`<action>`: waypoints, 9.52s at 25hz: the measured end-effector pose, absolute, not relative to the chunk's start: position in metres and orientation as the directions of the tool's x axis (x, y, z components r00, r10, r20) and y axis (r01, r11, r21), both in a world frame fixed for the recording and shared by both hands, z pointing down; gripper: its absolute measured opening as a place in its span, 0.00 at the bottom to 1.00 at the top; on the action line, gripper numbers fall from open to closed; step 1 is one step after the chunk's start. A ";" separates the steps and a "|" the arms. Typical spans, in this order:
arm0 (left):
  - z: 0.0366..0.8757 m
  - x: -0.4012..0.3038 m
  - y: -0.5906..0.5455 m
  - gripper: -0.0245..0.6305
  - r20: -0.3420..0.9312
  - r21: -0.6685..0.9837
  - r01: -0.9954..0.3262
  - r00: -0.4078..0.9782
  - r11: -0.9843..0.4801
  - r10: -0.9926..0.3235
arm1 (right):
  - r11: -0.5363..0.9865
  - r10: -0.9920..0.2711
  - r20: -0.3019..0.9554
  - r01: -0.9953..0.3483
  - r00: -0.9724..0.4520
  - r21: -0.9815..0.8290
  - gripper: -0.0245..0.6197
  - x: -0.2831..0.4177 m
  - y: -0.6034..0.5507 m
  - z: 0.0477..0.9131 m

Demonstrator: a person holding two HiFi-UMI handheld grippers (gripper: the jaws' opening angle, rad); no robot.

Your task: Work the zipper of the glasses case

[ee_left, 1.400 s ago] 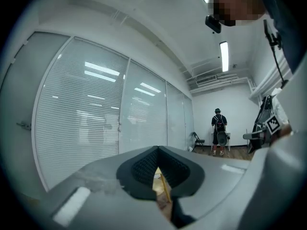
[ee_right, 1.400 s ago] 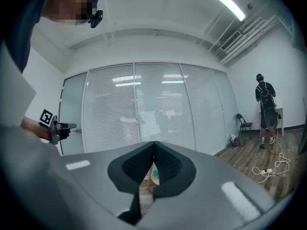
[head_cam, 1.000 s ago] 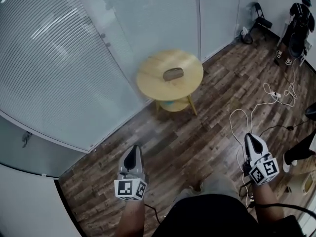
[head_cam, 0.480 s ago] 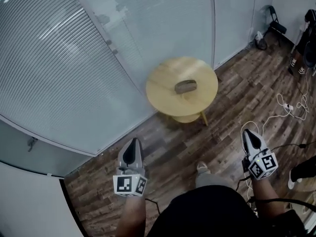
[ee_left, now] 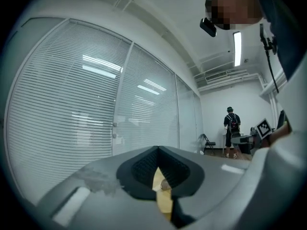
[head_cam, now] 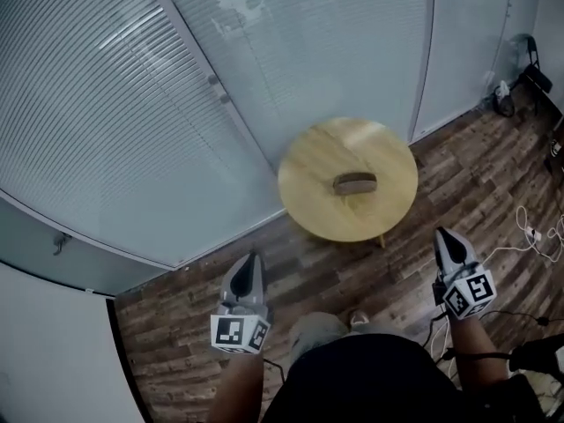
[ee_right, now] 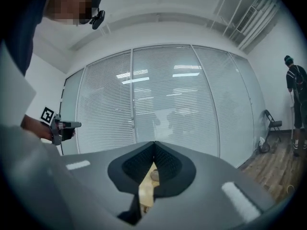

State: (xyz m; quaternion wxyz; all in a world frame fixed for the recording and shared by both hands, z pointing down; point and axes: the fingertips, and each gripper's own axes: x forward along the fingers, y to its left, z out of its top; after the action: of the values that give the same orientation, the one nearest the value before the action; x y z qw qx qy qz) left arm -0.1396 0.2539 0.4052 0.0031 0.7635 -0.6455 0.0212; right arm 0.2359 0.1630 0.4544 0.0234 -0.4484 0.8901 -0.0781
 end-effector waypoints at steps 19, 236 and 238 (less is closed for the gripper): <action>0.430 -0.191 -0.004 0.04 0.026 0.023 -0.944 0.330 -0.330 -0.944 | 0.468 -0.864 0.146 -0.876 -0.481 -0.118 0.05 0.188 -0.013 0.462; 0.391 -0.040 -0.016 0.52 0.366 0.326 0.356 0.807 -0.876 0.464 | 0.827 0.485 -0.120 0.499 -0.866 -0.259 0.26 -0.056 -0.071 0.323; 0.392 -0.039 -0.014 0.52 0.364 0.326 0.349 0.811 -0.878 0.458 | 0.827 0.475 -0.154 0.499 -0.867 -0.259 0.26 -0.052 -0.073 0.321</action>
State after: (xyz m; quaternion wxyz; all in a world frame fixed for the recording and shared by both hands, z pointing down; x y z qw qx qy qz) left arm -0.0386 -0.0139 0.3919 0.1230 0.9437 0.2137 0.2207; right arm -0.0516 -0.0728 0.3209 0.0414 0.2549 0.9549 -0.1469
